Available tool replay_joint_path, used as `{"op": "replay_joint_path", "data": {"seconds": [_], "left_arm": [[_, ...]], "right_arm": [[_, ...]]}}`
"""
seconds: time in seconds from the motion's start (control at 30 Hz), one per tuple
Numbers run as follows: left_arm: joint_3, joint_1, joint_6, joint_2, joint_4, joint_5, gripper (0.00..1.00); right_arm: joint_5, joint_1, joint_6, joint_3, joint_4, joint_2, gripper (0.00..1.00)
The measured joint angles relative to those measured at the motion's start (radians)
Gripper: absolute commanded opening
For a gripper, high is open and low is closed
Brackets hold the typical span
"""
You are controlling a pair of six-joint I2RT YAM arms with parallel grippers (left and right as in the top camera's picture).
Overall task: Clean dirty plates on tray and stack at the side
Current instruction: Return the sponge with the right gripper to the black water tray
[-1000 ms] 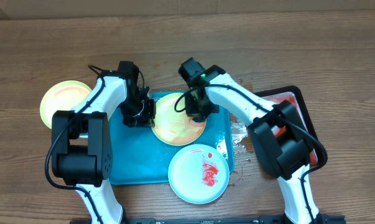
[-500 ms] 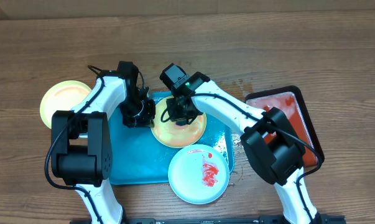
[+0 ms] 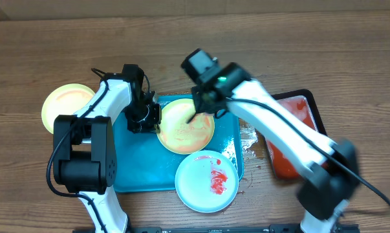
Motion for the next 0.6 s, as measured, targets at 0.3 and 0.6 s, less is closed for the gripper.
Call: {"op": "replay_joint_path", "data": {"seconds": [0.3,0.6], "left_arm": [[0.001,0.0,0.0,-0.146,-0.02,-0.035,0.05],[0.03,-0.029,-0.002,-0.469,-0.144,-0.209,0.05]], "right_arm": [[0.013,-0.118,0.076,0.014,-0.174,-0.24,0.04],[0.015,-0.309,0.1,0.014,-0.229,-0.238,0.04]]}}
